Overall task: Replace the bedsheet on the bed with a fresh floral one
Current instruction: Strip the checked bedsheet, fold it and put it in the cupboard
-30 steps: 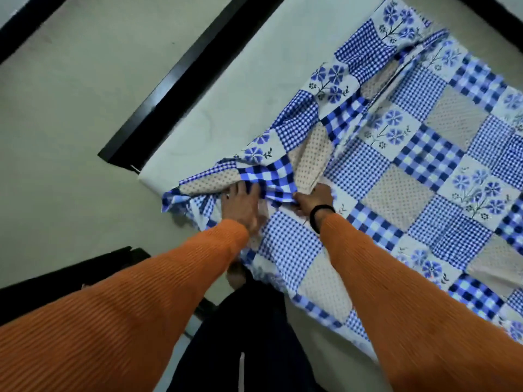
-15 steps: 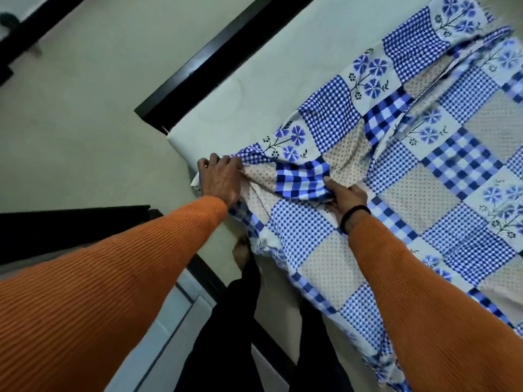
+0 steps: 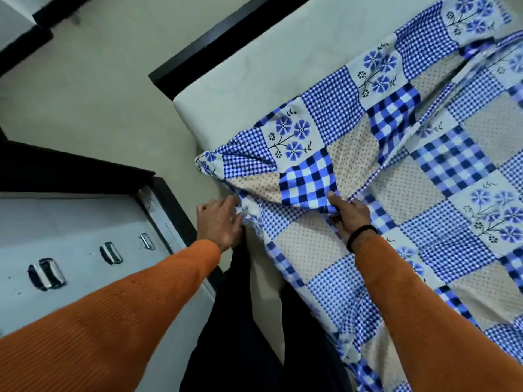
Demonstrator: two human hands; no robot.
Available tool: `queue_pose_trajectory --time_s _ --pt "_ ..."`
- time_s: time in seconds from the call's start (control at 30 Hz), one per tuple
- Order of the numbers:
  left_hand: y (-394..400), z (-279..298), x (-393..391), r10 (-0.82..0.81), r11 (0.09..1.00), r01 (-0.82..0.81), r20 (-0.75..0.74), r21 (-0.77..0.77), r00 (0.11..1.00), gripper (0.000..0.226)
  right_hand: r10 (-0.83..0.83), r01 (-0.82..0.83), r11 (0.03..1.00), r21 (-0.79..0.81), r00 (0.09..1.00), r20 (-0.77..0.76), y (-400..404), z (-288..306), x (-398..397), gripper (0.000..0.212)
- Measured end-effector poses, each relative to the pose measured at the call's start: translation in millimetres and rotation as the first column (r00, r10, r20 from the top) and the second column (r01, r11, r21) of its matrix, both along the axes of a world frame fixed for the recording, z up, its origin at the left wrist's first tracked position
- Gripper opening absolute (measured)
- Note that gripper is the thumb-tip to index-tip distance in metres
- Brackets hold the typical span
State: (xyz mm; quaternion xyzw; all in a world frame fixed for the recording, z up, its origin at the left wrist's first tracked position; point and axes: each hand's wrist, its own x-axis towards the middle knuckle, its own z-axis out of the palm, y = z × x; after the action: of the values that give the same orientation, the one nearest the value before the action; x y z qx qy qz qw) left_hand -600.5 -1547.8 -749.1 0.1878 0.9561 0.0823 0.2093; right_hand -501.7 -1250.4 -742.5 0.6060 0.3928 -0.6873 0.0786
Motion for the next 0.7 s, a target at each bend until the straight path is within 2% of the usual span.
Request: queue_pose_trajectory --time_s 0.03,0.1,0.13,0.2,0.27,0.33,0.4,0.47,0.53,0.6,0.63,0.7 --pt "11.0 -2.3 6.8 0.003 1.000 -0.003 0.021 0.012 1.000 0.036 -0.031 0.021 0.991 -0.134 0.997 -0.074 -0.1 -0.2 4.5 0.074" --pt "41.8 -5.2 14.5 -0.039 0.999 0.038 0.068 0.014 0.997 0.062 0.028 -0.083 0.949 -0.303 0.983 -0.182 -5.4 7.3 3.3 0.046" --pt "59.7 -3.4 16.6 -0.065 0.998 0.065 0.076 0.003 0.995 0.076 0.085 -0.151 0.935 -0.320 0.974 -0.212 -10.2 9.3 0.9 0.030" --pt "93.7 4.7 18.1 -0.080 0.997 0.080 0.053 -0.010 0.995 0.092 0.156 -0.241 0.918 -0.314 0.950 -0.271 -22.9 14.7 -6.4 0.015" --pt "117.6 11.5 15.0 0.005 1.000 -0.005 0.026 0.001 1.000 0.089 0.159 -0.258 0.918 -0.301 0.935 -0.317 -29.3 19.3 -12.2 0.012" --pt "128.9 18.4 4.7 0.241 0.969 -0.239 -0.016 0.065 0.970 0.076 0.176 -0.275 0.925 -0.261 0.922 -0.345 -27.5 26.2 -14.9 0.015" --pt "124.7 24.7 -11.3 0.491 0.860 -0.476 -0.040 0.185 0.870 0.055 0.188 -0.292 0.930 -0.224 0.900 -0.394 -23.6 35.9 -15.0 0.015" --pt "106.6 25.5 -26.5 0.586 0.791 -0.543 -0.097 0.282 0.804 0.036 0.163 -0.276 0.936 -0.218 0.889 -0.427 -19.6 44.0 -13.1 0.018" --pt "78.0 21.5 -35.7 0.539 0.834 -0.477 -0.222 0.278 0.813 0.026 0.133 -0.229 0.955 -0.190 0.900 -0.415 -14.3 45.9 -8.7 0.028" --pt "48.1 14.3 -32.9 0.316 0.945 -0.273 -0.297 0.179 0.901 0.023 0.155 -0.204 0.973 -0.110 0.925 -0.348 -9.2 44.9 -0.1 0.024" --pt "34.5 10.7 -25.8 0.157 0.983 -0.120 -0.287 0.142 0.945 0.023 0.174 -0.203 0.977 -0.070 0.939 -0.296 -7.4 43.2 7.1 0.021" --pt "13.3 1.2 -3.5 -0.089 0.974 0.119 -0.158 0.191 0.983 0.026 0.199 -0.202 0.979 -0.006 0.966 -0.167 -6.2 33.4 23.3 0.027"
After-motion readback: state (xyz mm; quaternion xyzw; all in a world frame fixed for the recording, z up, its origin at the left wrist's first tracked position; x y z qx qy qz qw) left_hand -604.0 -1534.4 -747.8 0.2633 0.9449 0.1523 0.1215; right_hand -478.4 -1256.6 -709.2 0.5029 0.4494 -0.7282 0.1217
